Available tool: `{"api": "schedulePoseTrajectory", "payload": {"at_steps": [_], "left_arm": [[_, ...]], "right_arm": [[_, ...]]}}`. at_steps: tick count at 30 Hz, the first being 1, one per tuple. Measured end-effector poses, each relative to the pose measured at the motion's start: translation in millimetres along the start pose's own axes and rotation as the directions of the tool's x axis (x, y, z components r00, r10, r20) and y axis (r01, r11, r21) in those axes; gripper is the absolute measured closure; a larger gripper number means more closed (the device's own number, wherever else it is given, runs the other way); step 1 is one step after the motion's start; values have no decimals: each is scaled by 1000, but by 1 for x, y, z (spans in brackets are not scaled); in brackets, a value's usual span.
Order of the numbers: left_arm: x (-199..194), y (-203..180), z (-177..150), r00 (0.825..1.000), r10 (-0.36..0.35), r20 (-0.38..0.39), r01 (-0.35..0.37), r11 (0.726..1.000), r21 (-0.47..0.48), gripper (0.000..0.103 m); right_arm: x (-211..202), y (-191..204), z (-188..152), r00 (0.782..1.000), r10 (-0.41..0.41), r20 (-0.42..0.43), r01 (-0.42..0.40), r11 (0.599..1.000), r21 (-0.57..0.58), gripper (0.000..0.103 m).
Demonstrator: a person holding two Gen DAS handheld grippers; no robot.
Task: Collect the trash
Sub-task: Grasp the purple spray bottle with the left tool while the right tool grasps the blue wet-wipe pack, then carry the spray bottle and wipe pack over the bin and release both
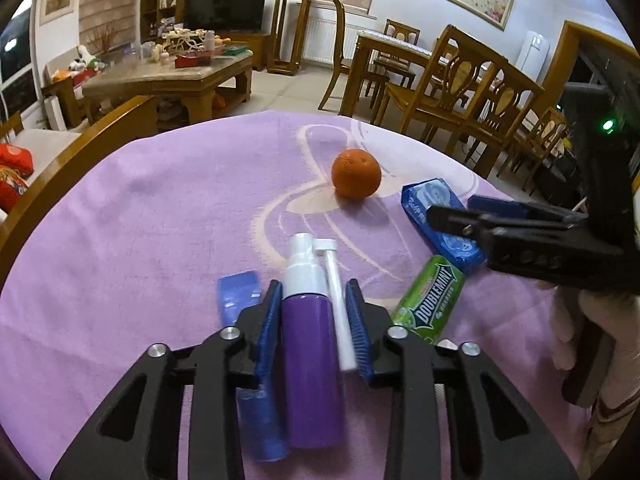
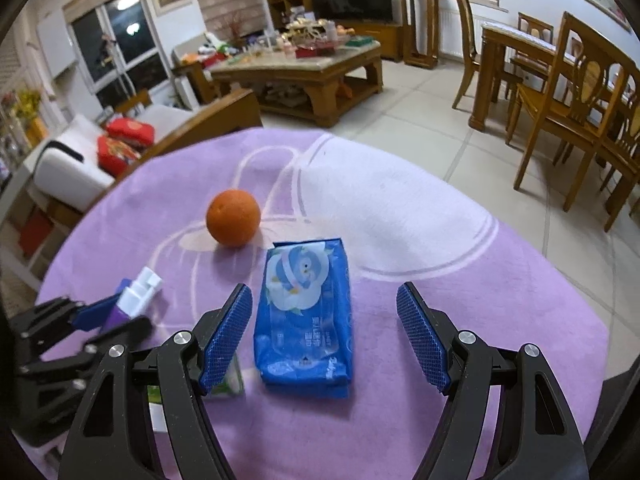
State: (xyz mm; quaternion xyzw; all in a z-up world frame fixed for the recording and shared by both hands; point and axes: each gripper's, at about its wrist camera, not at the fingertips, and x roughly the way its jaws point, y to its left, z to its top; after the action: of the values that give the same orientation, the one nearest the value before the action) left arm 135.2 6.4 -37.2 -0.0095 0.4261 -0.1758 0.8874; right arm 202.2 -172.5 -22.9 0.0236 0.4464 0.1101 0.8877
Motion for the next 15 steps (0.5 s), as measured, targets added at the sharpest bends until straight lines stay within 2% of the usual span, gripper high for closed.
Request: {"api": "schedulePoseTrajectory", "payload": {"at_steps": [3, 5, 7, 9, 10, 15], "left_arm": [[0, 2, 1, 1000, -10, 0, 10, 1000, -1, 72], [0, 1, 1, 1000, -12, -1, 12, 1000, 4, 72], [-1, 1, 0, 1000, -14, -2, 14, 1000, 7, 72], [-2, 1, -1, 1000, -17, -3, 17, 1000, 8, 72], [-3, 1, -1, 1000, -18, -4, 18, 1000, 8, 72], [-7, 7, -4, 998, -62, 6, 63, 998, -30, 72]], "right_arm": [[7, 5, -2, 1000, -28, 6, 29, 999, -31, 29], [9, 8, -5, 998, -57, 21, 58, 997, -55, 37], [10, 10, -7, 996, -88, 31, 90, 993, -71, 54], [11, 8, -7, 996, -80, 29, 82, 994, -70, 57], [10, 8, -8, 996, -83, 30, 85, 994, -73, 61], [0, -2, -17, 997, -59, 42, 60, 998, -25, 65]]}}
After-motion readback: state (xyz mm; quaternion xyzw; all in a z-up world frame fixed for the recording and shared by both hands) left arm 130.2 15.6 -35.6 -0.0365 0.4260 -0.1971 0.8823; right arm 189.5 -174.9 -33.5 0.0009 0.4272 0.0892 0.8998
